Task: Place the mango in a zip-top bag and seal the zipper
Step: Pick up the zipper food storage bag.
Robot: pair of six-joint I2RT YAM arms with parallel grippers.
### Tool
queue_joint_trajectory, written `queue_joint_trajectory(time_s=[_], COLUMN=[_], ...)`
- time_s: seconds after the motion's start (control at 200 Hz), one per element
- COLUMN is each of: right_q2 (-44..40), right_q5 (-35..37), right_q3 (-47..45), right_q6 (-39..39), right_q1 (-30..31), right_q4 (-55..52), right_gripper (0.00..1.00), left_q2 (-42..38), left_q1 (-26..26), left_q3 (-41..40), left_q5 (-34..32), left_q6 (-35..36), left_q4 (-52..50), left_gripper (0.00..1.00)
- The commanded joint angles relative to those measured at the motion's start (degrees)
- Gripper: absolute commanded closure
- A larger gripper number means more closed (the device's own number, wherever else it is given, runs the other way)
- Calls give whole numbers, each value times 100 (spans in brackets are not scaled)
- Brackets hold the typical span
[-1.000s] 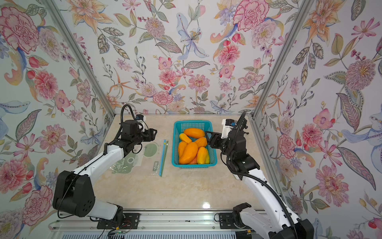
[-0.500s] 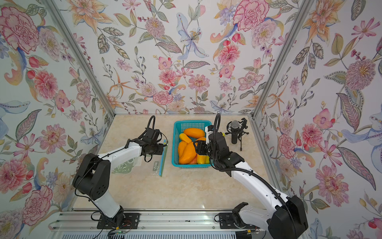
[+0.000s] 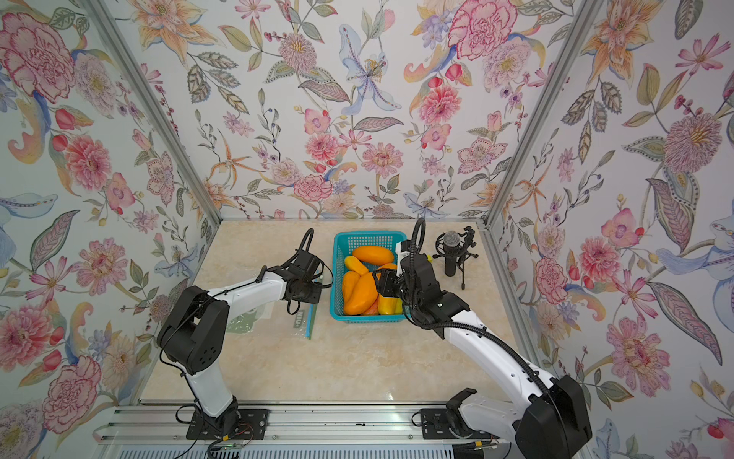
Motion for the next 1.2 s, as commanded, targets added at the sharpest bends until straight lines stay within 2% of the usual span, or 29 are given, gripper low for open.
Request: queue_joint_trajectory(time_s=[0.0,0.37,0.525,0.701,0.871,1.196], right_q2=[-49,-20,-29,-39,-14,205], right_q5=[134,135,141,144,129,-135], right_q3=[43,105,68,59,90,169], right_q6=[120,121,174,181,186,202], right_q1=[36,36,36,36,36,253], right_q4=[-102,-102,-100,-89,-94,-63], right_gripper=[42,42,42,42,42,42], left_q2=[131,333,374,404,453,-170], left_q1=[-52,-105,-113,-114,-116,-112], left_q3=[116,85,41,1,-4,189], left_q5=[-207,-237,-301,-301,-251,-341], left_q6=[-170,-183,-172,-159,-117,2], left_q4=[-187,-146,-144,-130,-142,-486], left_gripper=[59,61,65,76,100,100])
